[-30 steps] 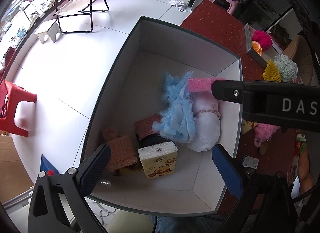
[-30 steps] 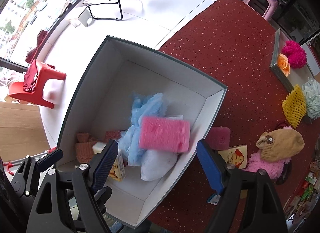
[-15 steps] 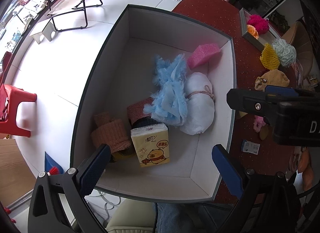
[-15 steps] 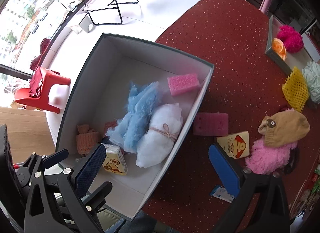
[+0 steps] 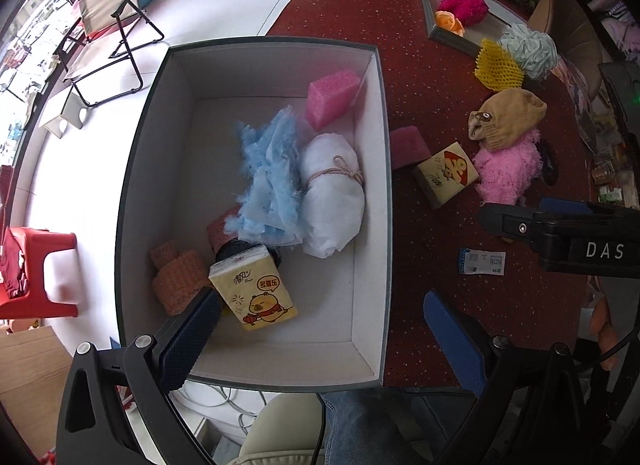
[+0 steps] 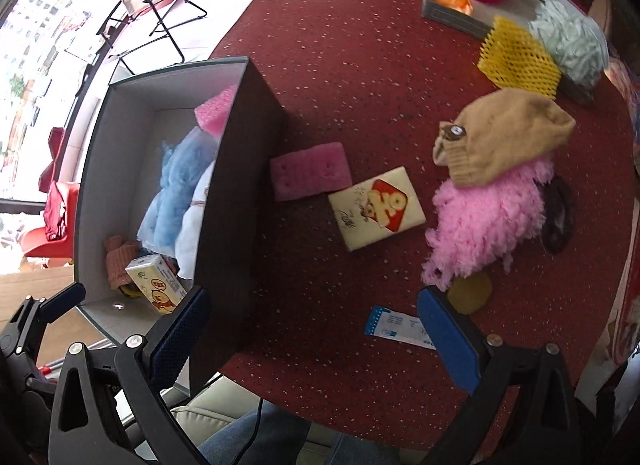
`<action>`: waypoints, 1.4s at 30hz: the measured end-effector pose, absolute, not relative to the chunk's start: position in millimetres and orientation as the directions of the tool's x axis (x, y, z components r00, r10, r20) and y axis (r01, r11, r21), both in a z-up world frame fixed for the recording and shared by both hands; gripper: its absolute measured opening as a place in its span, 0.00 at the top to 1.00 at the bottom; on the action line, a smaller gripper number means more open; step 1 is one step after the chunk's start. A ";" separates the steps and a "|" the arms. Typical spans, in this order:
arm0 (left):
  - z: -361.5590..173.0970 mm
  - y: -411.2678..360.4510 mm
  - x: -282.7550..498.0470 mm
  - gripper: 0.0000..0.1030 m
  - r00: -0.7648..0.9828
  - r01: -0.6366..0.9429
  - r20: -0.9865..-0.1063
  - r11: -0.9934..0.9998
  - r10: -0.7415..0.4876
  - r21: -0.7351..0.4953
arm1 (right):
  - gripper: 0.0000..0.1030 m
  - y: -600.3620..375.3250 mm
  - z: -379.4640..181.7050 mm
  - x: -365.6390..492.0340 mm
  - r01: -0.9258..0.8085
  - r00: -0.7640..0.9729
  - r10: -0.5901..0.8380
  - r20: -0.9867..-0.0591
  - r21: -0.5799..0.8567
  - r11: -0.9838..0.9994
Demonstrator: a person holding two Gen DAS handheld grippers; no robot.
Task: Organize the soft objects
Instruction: 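Move both grippers back to the table toward the pink fluffy toy, then grasp the pink fluffy toy with the right gripper while the left gripper grasps the beige knit sock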
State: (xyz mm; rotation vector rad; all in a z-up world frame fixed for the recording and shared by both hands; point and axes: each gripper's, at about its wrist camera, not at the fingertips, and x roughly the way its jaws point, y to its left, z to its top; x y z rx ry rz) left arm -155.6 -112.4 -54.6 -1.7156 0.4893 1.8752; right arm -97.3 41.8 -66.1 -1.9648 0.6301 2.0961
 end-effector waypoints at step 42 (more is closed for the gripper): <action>-84.8 -4.3 -83.2 0.01 0.100 -0.760 -0.995 -0.644 0.021 -0.090 | 0.73 214.9 -169.8 -66.1 -0.755 -0.070 -0.218 -0.974 0.194 -0.626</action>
